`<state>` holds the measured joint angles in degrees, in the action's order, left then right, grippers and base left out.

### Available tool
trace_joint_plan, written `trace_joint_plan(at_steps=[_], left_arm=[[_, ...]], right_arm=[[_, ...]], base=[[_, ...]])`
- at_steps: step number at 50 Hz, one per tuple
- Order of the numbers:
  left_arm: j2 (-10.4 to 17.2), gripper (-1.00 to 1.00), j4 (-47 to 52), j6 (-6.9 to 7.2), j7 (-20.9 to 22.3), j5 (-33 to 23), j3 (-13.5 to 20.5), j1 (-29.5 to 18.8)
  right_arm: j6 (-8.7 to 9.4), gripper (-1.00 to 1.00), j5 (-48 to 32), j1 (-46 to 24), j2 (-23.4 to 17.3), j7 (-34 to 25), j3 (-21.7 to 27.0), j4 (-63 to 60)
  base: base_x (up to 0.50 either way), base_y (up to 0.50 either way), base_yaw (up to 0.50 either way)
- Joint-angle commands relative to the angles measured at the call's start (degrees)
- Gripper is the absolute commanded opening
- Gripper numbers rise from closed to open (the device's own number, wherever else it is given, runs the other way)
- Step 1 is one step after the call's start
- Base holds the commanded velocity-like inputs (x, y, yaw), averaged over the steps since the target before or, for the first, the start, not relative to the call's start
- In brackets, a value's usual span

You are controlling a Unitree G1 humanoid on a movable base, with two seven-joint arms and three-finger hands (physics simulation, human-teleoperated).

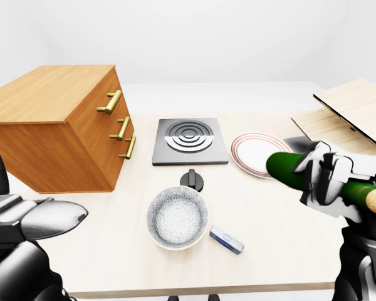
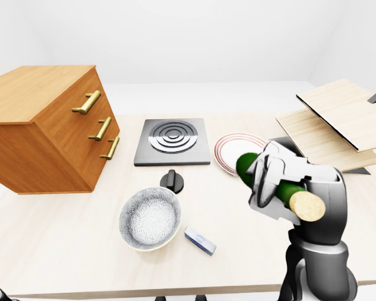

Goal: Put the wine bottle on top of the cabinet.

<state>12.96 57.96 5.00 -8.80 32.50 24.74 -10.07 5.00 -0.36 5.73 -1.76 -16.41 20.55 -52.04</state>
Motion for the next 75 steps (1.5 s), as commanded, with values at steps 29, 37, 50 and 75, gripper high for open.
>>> trace_joint_plan(at_steps=[29, 37, 50, 75], left_arm=[[-1.4, 1.0, 0.6, 0.0, -2.5, -2.5, -6.2, -2.6], [-1.5, 1.0, 1.6, 0.0, -4.7, -1.9, -7.2, -6.7], [-2.0, 1.0, 1.9, 0.0, -6.0, -1.8, -8.2, -9.9], [-9.5, 1.0, -3.6, 0.0, 2.4, -25.6, -27.8, -7.2]], right_arm=[[0.0, -1.0, 2.6, -19.6, -4.0, 15.5, -13.8, -6.6], [0.0, -1.0, 0.7, -21.5, -3.8, 14.8, -15.8, -6.6], [0.0, -1.0, -2.1, -24.0, -2.2, 15.1, -20.2, -5.6], [0.0, -1.0, -4.8, -23.5, -0.3, 14.3, -23.2, -5.7]], base=[[0.0, 0.0, 0.0], [0.0, 0.0, 0.0], [0.0, 0.0, 0.0], [0.0, 0.0, 0.0]])
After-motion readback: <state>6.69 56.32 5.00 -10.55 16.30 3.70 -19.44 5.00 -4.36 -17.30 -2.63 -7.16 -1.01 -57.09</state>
